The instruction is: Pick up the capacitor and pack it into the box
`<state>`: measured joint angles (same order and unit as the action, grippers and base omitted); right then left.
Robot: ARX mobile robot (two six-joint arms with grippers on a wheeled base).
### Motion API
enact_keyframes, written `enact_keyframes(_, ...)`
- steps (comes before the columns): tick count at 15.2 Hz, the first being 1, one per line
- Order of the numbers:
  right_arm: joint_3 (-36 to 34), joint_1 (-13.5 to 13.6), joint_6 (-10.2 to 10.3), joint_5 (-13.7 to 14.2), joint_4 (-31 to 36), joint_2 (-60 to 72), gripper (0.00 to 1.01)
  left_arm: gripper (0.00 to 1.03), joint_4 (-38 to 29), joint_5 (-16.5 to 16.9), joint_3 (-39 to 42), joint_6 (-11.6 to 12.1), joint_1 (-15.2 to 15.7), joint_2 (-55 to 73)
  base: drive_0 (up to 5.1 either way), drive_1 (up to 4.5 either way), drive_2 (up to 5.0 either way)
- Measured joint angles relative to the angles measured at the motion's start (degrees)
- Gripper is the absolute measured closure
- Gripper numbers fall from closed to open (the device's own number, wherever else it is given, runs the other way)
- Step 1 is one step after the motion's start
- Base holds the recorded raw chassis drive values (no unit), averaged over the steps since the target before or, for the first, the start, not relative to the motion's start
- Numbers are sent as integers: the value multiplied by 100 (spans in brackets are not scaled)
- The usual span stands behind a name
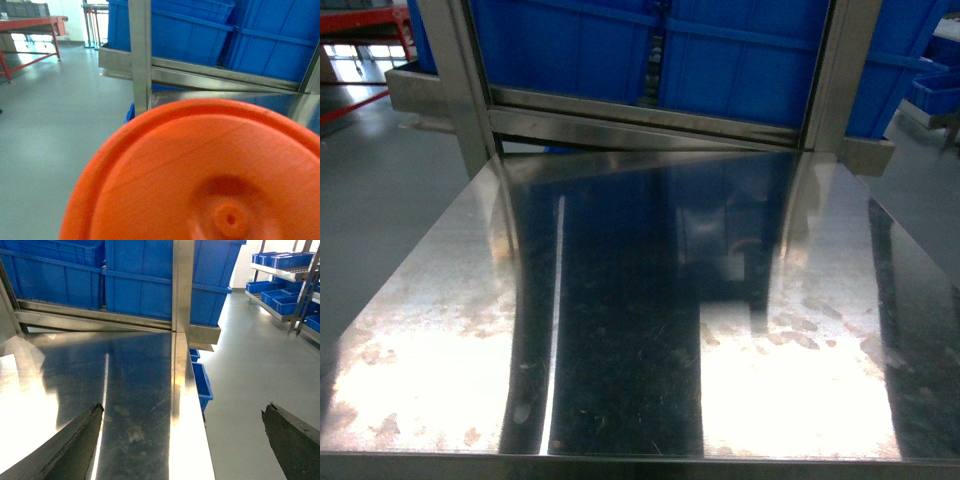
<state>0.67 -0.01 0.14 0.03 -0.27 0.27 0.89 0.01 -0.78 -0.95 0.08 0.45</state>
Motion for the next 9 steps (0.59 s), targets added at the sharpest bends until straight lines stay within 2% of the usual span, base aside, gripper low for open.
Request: enact_keyframes(9, 0, 0, 0, -2, -4, 0, 3, 60, -50, -2, 0, 0, 0, -2, 0, 0, 0)
